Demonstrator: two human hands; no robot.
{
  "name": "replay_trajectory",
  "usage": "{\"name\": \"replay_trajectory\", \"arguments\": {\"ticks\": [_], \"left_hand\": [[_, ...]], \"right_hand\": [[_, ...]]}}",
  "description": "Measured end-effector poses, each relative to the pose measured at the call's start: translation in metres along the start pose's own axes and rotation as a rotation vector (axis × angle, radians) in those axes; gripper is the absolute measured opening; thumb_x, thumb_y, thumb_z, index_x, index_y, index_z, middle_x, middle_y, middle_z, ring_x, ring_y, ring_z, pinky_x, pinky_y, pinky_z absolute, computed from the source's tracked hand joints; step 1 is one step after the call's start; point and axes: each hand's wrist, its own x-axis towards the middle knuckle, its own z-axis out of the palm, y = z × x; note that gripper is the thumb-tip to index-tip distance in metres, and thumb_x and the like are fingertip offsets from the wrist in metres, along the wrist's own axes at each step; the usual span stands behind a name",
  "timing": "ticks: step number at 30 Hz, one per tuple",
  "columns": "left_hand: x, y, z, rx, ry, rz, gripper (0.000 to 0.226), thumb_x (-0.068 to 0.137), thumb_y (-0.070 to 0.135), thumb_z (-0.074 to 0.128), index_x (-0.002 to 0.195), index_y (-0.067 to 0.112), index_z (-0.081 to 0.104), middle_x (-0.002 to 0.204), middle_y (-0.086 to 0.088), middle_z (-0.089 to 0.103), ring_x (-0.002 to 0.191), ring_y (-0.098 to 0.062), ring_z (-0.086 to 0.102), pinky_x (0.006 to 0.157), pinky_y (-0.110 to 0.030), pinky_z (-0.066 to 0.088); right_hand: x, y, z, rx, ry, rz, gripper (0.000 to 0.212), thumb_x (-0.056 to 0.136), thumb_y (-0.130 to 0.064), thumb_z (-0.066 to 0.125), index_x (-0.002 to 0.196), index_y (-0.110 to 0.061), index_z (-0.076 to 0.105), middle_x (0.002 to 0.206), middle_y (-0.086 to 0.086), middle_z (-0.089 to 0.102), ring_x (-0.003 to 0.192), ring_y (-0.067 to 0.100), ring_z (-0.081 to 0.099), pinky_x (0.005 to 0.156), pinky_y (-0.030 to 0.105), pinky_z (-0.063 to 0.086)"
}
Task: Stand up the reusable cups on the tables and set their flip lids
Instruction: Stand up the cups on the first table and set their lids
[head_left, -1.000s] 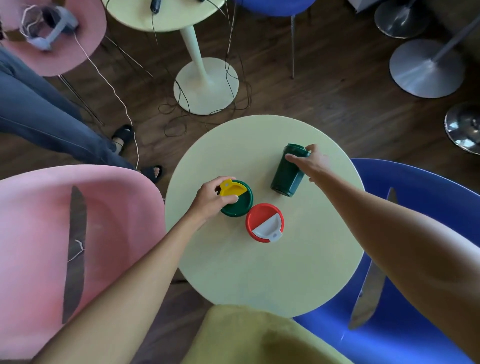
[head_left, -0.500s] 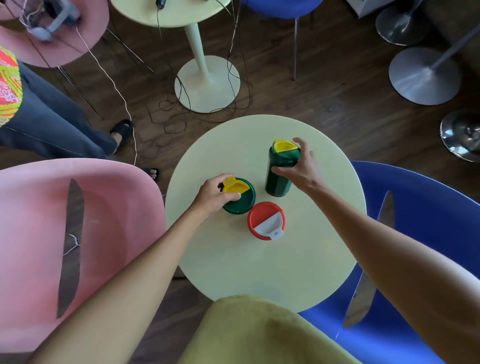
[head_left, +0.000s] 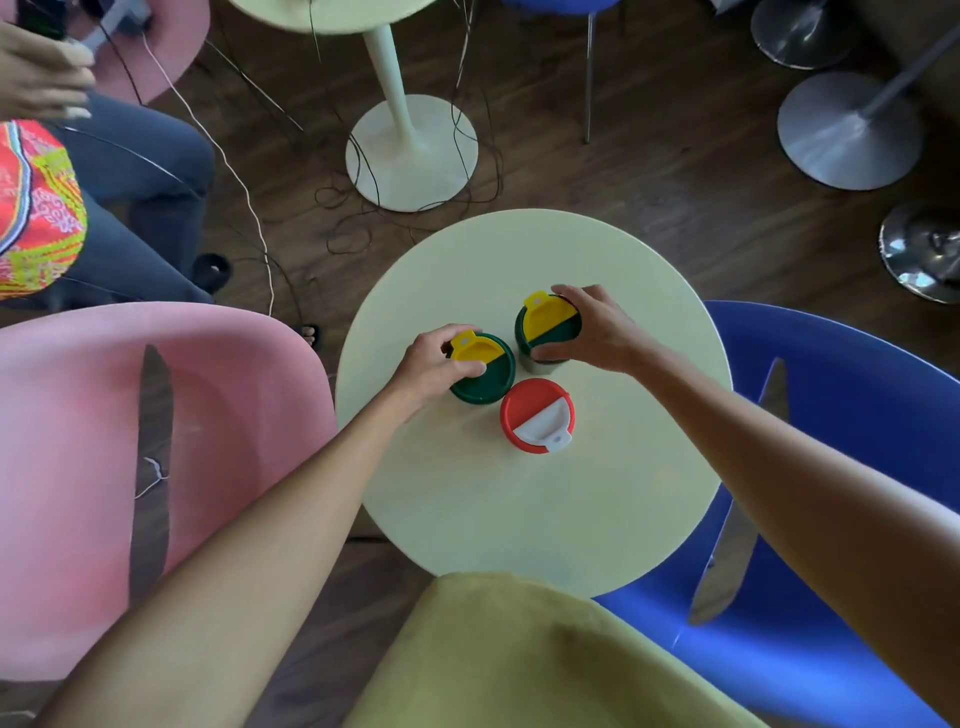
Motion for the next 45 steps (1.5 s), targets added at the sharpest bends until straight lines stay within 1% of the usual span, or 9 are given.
{"name": "replay_trajectory", "arguments": {"ticks": [4,8,12,16,20,25,31,38,45], "left_hand": [[0.000,0.002,-0.001,0.006,0.001,0.002,0.053,0.066,0.024,0.077,0.118,0.027,0.067,0.111,-0.004,0.070,0.105,-0.023,0.065,0.091,-0.033,0.052],[0.000,0.002,-0.003,-0.005,-0.017,0.003,0.050,0.074,0.014,0.080,0.122,0.023,0.067,0.113,-0.008,0.070,0.107,-0.024,0.065,0.087,-0.027,0.052],[0.000,0.002,-0.007,0.029,-0.032,0.030,0.054,0.073,0.012,0.081,0.124,0.021,0.066,0.114,-0.004,0.071,0.108,-0.022,0.065,0.090,-0.030,0.054],[-0.002,0.006,-0.009,0.130,0.018,0.068,0.052,0.072,0.014,0.081,0.121,0.022,0.069,0.113,0.002,0.071,0.104,-0.015,0.062,0.081,-0.017,0.046],[-0.007,0.004,-0.012,0.151,0.024,0.066,0.051,0.072,0.014,0.082,0.121,0.021,0.070,0.112,0.003,0.071,0.105,-0.015,0.060,0.081,-0.016,0.044],[-0.011,0.001,-0.013,0.168,0.023,0.047,0.050,0.071,0.016,0.082,0.120,0.023,0.070,0.112,0.005,0.071,0.109,-0.017,0.059,0.091,-0.026,0.049],[-0.013,0.001,-0.013,0.170,0.023,0.035,0.053,0.072,0.019,0.081,0.123,0.024,0.068,0.119,0.002,0.068,0.114,-0.020,0.057,0.097,-0.035,0.051],[-0.017,0.002,-0.014,0.187,0.008,0.026,0.053,0.072,0.015,0.082,0.123,0.023,0.068,0.115,0.005,0.067,0.111,-0.016,0.056,0.092,-0.028,0.048],[-0.016,-0.006,-0.012,0.158,0.020,0.013,0.054,0.071,0.022,0.082,0.122,0.027,0.067,0.117,0.003,0.068,0.113,-0.021,0.058,0.097,-0.037,0.051]], "right_hand": [[0.013,-0.007,-0.019,-0.143,-0.127,-0.093,0.073,0.079,-0.029,0.076,0.143,-0.026,0.041,0.138,0.011,0.048,0.127,0.031,0.047,0.101,0.036,0.039],[0.023,-0.022,-0.031,-0.239,-0.275,-0.157,0.071,0.077,-0.011,0.075,0.139,-0.030,0.045,0.142,0.008,0.050,0.126,0.031,0.049,0.102,0.044,0.044],[0.027,-0.028,-0.035,-0.268,-0.282,-0.181,0.064,0.075,-0.017,0.078,0.133,-0.031,0.053,0.136,0.006,0.057,0.121,0.029,0.054,0.100,0.043,0.046],[0.026,-0.028,-0.034,-0.247,-0.258,-0.191,0.064,0.076,-0.022,0.079,0.135,-0.027,0.054,0.133,0.007,0.059,0.113,0.029,0.058,0.092,0.036,0.045],[0.024,-0.028,-0.031,-0.225,-0.252,-0.199,0.064,0.078,-0.023,0.079,0.136,-0.026,0.052,0.135,0.008,0.058,0.113,0.030,0.059,0.091,0.035,0.045],[0.025,-0.028,-0.028,-0.217,-0.240,-0.211,0.065,0.077,-0.025,0.079,0.136,-0.029,0.052,0.134,0.006,0.059,0.101,0.023,0.058,0.087,0.032,0.045],[0.027,-0.032,-0.025,-0.213,-0.228,-0.215,0.065,0.077,-0.027,0.079,0.137,-0.028,0.052,0.134,0.007,0.060,0.112,0.027,0.059,0.089,0.033,0.045],[0.028,-0.030,-0.020,-0.201,-0.223,-0.217,0.065,0.077,-0.027,0.079,0.136,-0.030,0.052,0.135,0.006,0.059,0.112,0.028,0.059,0.087,0.033,0.046],[0.029,-0.033,-0.020,-0.193,-0.262,-0.208,0.063,0.081,-0.022,0.075,0.137,-0.026,0.048,0.138,0.009,0.054,0.104,0.023,0.055,0.089,0.037,0.046]]}}
